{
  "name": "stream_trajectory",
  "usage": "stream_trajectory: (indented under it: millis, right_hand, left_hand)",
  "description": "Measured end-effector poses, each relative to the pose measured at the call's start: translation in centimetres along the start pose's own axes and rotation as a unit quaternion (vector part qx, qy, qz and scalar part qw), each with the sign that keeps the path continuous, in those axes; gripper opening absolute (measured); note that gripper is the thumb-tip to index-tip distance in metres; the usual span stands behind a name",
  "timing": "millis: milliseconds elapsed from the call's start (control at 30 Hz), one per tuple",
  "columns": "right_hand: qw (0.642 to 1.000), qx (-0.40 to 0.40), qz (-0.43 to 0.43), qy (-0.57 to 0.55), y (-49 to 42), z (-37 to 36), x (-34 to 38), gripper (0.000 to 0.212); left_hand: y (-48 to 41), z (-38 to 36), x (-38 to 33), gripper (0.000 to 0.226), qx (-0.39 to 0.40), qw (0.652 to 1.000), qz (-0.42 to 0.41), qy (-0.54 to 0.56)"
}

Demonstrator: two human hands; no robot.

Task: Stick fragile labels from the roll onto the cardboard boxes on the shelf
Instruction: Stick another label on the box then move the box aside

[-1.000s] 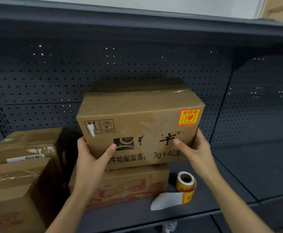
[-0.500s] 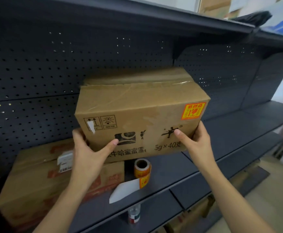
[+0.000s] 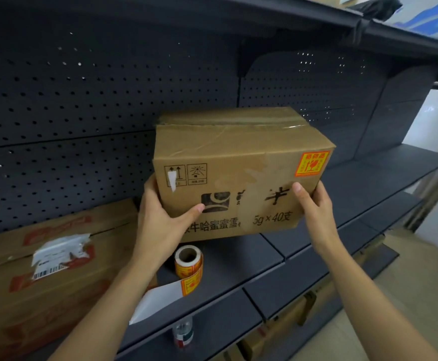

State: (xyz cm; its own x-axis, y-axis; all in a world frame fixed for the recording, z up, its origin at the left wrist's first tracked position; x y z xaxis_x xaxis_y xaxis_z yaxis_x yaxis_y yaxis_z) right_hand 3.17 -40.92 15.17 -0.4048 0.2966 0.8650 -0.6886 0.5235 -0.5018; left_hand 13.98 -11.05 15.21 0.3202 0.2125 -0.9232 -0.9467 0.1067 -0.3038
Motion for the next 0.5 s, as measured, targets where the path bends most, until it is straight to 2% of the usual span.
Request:
stream_trajectory:
  millis: [67, 200, 400, 500]
  right_hand:
    - [1.000, -0.003, -0.014, 0.002, -0.9, 0.5, -1.2, 0.052]
    - [0.999, -0.013, -0.048, 0.017, -2.3, 1.7, -4.7, 0.056]
    - [0.995, -0.013, -0.093, 0.039, -4.3, 2.8, -9.0, 0.077]
    - [0.994, -0.010, -0.101, 0.027, -5.0, 3.0, -10.1, 0.070]
  left_hand:
    - [-0.4, -1.5, 0.2, 0.089, 0.010, 1.000, 0.010, -0.004]
    - [-0.4, -4.2, 1.7, 0.069, 0.026, 0.999, 0.038, -0.001]
    - [-0.6, -6.6, 4.5, 0.056, 0.048, 0.996, 0.069, -0.003]
    - [-0.9, -7.6, 5.2, 0.053, 0.053, 0.996, 0.069, -0.006]
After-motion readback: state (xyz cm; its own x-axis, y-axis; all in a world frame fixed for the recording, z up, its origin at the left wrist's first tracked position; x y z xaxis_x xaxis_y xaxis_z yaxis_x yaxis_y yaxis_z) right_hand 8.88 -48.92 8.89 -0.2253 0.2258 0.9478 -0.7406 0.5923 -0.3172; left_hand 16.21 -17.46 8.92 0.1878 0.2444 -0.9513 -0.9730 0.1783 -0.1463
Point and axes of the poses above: each hand's wrist, its own y-axis away from the middle knuckle, its own z-axis out of the back of the hand, x = y × z, the point moved 7 cm from there along -y, towards the middle knuckle, and after that the axes turned 6 degrees about z, right-handed, at the moved point
